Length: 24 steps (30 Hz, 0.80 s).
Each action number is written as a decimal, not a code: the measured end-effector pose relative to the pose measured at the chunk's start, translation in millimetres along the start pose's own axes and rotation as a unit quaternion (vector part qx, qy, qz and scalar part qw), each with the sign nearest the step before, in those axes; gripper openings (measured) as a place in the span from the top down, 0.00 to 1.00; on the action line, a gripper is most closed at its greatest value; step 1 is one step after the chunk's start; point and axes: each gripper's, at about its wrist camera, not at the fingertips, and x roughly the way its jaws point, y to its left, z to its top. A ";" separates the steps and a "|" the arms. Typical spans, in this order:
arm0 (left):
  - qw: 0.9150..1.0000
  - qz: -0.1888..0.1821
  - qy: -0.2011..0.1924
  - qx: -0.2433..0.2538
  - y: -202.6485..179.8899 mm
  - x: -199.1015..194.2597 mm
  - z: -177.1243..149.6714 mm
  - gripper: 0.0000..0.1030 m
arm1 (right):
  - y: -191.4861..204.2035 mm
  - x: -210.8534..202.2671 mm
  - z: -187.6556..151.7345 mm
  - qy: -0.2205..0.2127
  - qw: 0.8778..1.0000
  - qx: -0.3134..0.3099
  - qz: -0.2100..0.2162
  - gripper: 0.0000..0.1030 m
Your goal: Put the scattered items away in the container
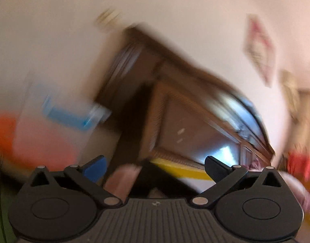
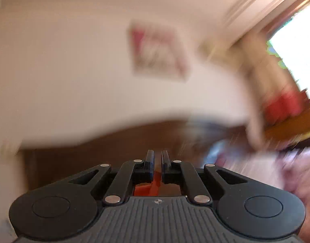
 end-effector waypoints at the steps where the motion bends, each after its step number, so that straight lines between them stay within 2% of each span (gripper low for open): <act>1: 0.999 0.005 0.019 -0.039 9.0 3.1 3.2 0.00 | 5.1 18.8 -21.6 0.081 0.997 -0.009 0.009 0.68; 2: 0.998 0.002 0.026 -0.061 14.3 3.7 6.4 0.00 | 8.4 26.7 -39.6 0.129 0.992 -0.014 0.002 0.61; 3: 0.998 -0.004 0.023 -0.060 14.9 2.5 9.8 0.00 | 12.6 23.4 -54.5 0.140 0.990 -0.023 -0.013 0.59; 4: 0.999 -0.007 0.016 -0.044 11.9 0.9 14.9 0.00 | 17.7 14.5 -61.8 0.127 0.991 -0.042 -0.027 0.43; 5: 1.000 -0.010 0.013 -0.019 6.1 0.7 20.6 0.00 | 22.9 5.5 -64.4 0.107 0.991 -0.064 -0.046 0.13; 6: 1.000 -0.018 0.021 0.007 -0.8 3.3 26.2 0.00 | 27.7 -2.1 -64.5 0.077 0.991 -0.080 -0.072 0.00; 7: 0.998 -0.025 0.040 0.030 -8.4 8.2 30.2 0.00 | 28.4 -11.2 -62.8 0.054 0.991 -0.083 -0.093 0.00; 9: 0.992 -0.029 0.104 0.058 -20.8 24.0 36.1 0.00 | 20.0 -11.3 -58.9 0.071 0.987 -0.065 -0.132 0.00; 11: 0.981 -0.035 0.185 0.057 -30.2 41.7 34.0 0.00 | 6.6 1.1 -59.7 0.113 0.978 -0.025 -0.176 0.00; 13: 0.964 -0.032 0.257 0.055 -37.8 61.2 26.6 0.00 | -14.9 22.8 -66.6 0.167 0.959 0.033 -0.228 0.00; 14: 0.955 -0.008 0.292 0.059 -43.3 73.1 20.5 0.00 | -24.9 30.1 -72.8 0.188 0.952 0.056 -0.236 0.00; 16: 0.949 0.018 0.304 0.083 -51.6 85.8 15.8 0.00 | -46.0 65.6 -86.3 0.230 0.935 0.086 -0.257 0.00; 17: 0.943 0.018 0.314 0.107 -58.2 93.1 14.2 0.01 | -57.4 81.0 -96.5 0.252 0.923 0.096 -0.273 0.02; 18: 0.938 0.015 0.323 0.126 -63.5 99.0 13.1 0.03 | -69.8 94.1 -114.2 0.283 0.911 0.108 -0.280 0.10; 19: 0.933 0.011 0.330 0.143 -67.9 103.3 12.6 0.10 | -80.9 107.4 -130.1 0.316 0.901 0.129 -0.266 0.46; 20: 0.933 0.013 0.327 0.150 -72.6 105.2 13.2 0.12 | -84.0 111.8 -141.4 0.309 0.895 0.141 -0.288 0.60; 21: 0.934 0.008 0.320 0.158 -79.0 103.7 14.7 0.12 | -83.2 107.2 -140.7 0.294 0.900 0.132 -0.294 0.63; 22: 0.933 0.008 0.315 0.173 -86.1 101.8 14.3 0.12 | -80.2 104.4 -139.2 0.296 0.901 0.106 -0.298 0.74; 24: 0.929 -0.012 0.319 0.185 -96.1 95.2 10.2 0.12 | -80.0 89.9 -135.1 0.290 0.899 0.086 -0.316 0.78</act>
